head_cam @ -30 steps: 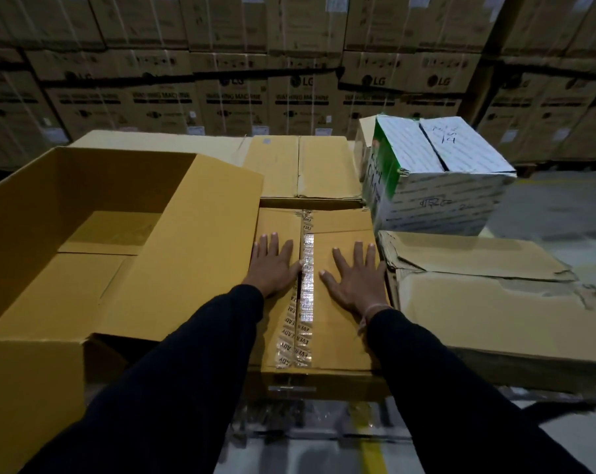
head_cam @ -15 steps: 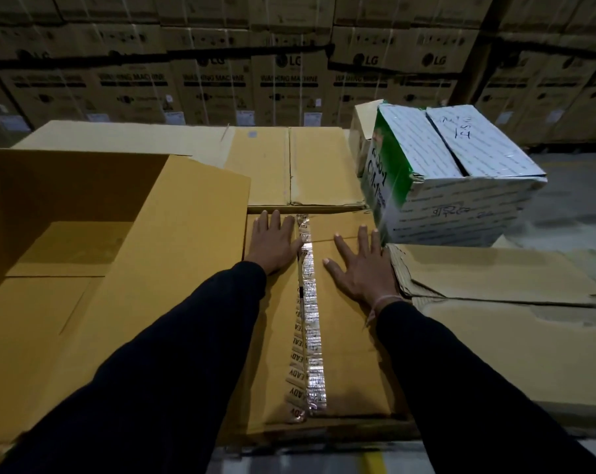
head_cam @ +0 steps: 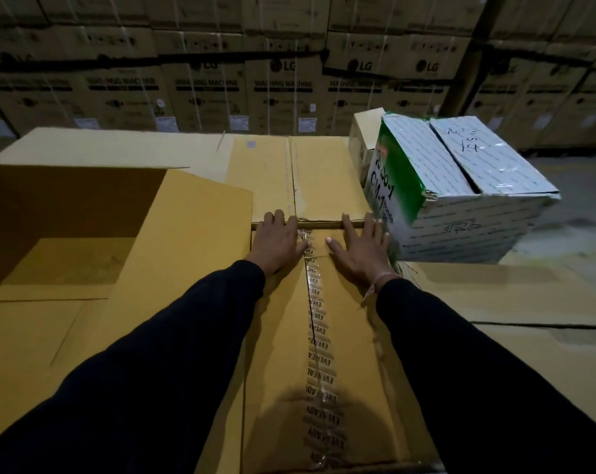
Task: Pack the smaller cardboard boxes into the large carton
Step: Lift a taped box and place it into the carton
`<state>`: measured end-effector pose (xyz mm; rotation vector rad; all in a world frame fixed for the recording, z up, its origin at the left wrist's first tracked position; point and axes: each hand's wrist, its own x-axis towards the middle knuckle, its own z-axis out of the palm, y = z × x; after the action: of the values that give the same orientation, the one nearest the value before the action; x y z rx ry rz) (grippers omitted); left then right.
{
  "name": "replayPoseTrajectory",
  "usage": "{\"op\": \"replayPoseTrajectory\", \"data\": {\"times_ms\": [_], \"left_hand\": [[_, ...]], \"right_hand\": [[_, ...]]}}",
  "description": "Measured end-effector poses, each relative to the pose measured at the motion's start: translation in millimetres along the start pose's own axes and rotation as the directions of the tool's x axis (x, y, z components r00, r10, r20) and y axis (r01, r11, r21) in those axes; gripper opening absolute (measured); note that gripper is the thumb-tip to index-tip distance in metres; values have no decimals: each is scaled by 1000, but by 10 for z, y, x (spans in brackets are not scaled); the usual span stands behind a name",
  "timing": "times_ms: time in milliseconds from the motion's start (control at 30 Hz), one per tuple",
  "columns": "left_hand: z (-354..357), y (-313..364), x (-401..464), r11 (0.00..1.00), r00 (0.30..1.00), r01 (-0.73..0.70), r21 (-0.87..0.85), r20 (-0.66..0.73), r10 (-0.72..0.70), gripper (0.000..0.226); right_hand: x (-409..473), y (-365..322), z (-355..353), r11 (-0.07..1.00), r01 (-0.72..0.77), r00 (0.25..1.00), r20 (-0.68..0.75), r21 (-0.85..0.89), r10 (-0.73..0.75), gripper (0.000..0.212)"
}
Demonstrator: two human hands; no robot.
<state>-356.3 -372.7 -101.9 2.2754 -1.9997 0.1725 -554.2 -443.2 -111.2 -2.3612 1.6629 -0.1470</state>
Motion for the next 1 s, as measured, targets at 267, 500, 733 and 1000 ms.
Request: {"op": "replayPoseTrajectory", "data": {"times_ms": [267,500,733,1000], "left_hand": [[81,-324,547,998,996,48,-27,-75,-50,57],[185,-659,1371,973,974,224,-61,55,-220,68],[307,-1054,2010,877,878,472,-91,139,-458,82],[397,-1464,2227,606,731,668,-432,227,-644,102]], "right_hand": [[660,-39,-30,999,-33,997,67,33,31,98],[1336,44,-4,1000,4,996,90,-29,-2,119],[1990,39,-33,1000,-8,992,126,-27,11,126],[2372,30,-145,973,-131,988,109,192,111,143]]}}
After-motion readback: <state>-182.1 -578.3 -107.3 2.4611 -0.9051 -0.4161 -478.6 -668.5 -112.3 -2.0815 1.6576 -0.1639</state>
